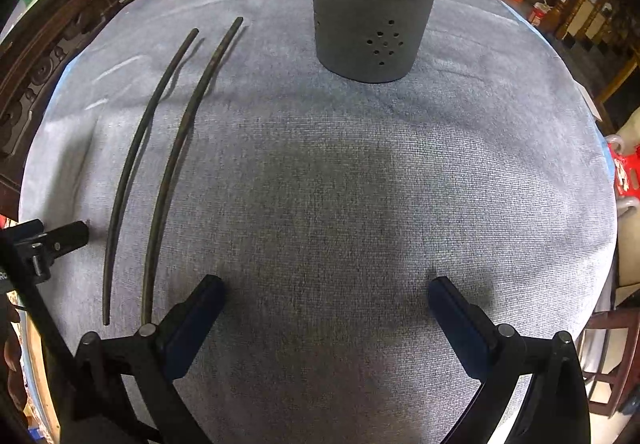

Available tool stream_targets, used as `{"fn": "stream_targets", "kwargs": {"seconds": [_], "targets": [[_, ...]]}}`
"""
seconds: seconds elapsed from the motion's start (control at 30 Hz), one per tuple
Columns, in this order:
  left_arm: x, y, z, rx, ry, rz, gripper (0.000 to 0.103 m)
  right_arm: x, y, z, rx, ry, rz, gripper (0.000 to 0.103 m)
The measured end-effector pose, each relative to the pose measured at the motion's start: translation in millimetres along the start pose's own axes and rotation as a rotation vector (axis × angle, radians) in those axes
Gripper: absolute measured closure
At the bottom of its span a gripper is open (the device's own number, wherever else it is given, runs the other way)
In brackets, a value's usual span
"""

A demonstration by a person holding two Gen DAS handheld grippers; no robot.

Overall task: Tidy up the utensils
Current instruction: 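Move both open tools back over the last two chopsticks on the cloth, then close the right tool on one of the last two chopsticks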

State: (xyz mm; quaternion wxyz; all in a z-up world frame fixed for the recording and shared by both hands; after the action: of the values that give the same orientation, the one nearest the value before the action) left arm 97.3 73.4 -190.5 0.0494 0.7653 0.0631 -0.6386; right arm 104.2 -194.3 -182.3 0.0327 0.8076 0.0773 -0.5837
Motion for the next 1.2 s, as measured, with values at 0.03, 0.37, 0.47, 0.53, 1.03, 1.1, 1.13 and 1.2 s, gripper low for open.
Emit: {"fn": "stream_targets", "kwargs": {"seconds": [0.03, 0.37, 0.47, 0.53, 1.03, 1.1, 1.13, 1.2], "targets": [[-1, 1, 1, 0.003, 0.003, 0.000, 0.000, 0, 1, -1, 0.000, -0.005, 0.000, 0.000], [-4, 6, 11, 0.049, 0.012, 0.011, 0.000, 1, 4, -5, 0.015, -0.053, 0.002, 0.000], [-5, 7, 15, 0.060, 0.029, 0.014, 0.000, 1, 4, -5, 0.025, -0.065, 0.005, 0.000], [-6, 9, 17, 0.060, 0.041, 0.015, 0.000, 1, 4, -6, 0.039, -0.079, 0.009, 0.000], [-9, 15, 40, 0.101, 0.076, 0.026, 0.000, 9, 13, -32, 0.087, -0.148, 0.013, 0.000], [-9, 15, 41, 0.100, 0.072, 0.026, 0.000, 9, 16, -35, 0.087, -0.160, 0.004, 0.001], [-9, 15, 38, 0.101, 0.071, 0.026, 0.000, 7, 17, -37, 0.092, -0.161, -0.015, 0.004], [-9, 15, 39, 0.099, 0.069, 0.025, 0.000, 3, 17, -43, 0.106, -0.150, -0.041, 0.013]]}}
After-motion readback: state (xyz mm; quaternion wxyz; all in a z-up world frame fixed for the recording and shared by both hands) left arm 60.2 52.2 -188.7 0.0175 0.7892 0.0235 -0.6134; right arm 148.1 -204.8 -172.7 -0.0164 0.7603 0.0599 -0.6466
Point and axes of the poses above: each gripper's, at about its wrist camera, not at the fingertips, and x roughly the way its jaws point, y to its right, z to its underside, the point moved 4 cm from there along x, roughly the way its jaws point, and after that the axes turned 2 degrees about -y, right-handed, at the moved point
